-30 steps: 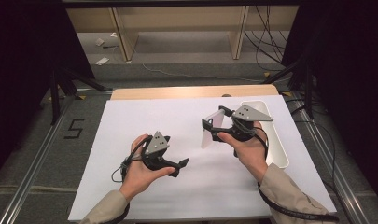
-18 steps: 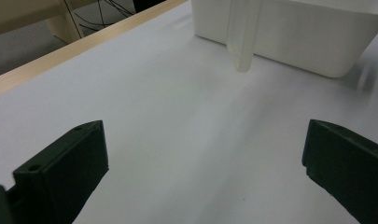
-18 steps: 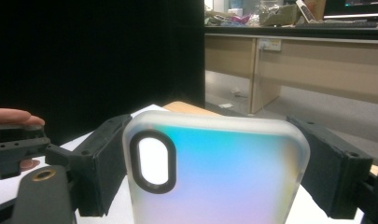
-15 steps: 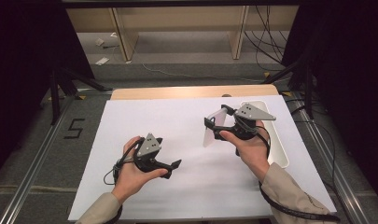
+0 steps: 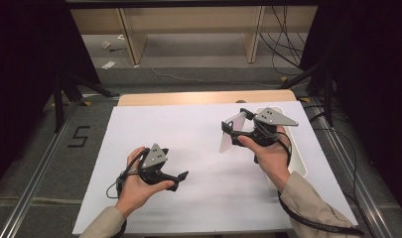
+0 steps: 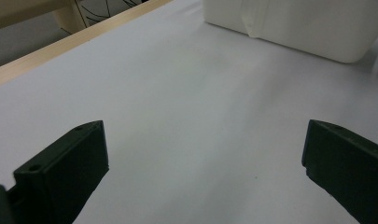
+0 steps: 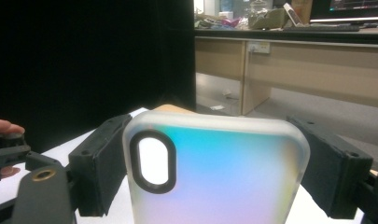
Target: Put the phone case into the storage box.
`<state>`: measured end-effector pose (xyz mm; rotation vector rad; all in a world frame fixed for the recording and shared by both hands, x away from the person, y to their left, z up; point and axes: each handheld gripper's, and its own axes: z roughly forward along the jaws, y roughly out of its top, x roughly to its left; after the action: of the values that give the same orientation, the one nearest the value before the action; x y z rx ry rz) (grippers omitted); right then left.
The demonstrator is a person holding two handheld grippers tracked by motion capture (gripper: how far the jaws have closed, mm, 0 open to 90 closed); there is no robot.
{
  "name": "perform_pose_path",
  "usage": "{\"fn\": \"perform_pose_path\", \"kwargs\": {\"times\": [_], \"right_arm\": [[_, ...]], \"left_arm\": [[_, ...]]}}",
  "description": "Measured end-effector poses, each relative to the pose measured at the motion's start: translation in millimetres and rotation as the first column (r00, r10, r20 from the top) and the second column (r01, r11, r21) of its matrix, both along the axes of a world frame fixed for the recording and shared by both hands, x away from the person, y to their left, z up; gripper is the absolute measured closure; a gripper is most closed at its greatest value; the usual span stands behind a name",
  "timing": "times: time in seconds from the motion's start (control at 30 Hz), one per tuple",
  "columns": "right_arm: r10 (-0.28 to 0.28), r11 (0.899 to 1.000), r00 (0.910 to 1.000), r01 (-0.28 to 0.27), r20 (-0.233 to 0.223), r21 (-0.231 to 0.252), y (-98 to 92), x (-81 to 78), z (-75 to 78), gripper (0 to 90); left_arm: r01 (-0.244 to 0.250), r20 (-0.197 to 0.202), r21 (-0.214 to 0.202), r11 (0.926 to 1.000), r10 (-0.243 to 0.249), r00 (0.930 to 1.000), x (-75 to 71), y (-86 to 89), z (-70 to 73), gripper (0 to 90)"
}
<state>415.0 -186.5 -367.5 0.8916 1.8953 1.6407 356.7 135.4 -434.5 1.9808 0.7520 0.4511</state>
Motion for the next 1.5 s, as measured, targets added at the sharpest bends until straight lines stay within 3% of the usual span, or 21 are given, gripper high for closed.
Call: {"fn": "perform_pose_path", "kwargs": {"times": [1.5], "right_arm": [[-0.123,0.992,0.9921,0.122,0.023,0.034,-39.5,12.2,14.9,18.3]], "left_arm": [[-0.005,-0.006,0.007,1.0000,0.006,1.0000,1.4,1.7,-2.9,0.0]]}}
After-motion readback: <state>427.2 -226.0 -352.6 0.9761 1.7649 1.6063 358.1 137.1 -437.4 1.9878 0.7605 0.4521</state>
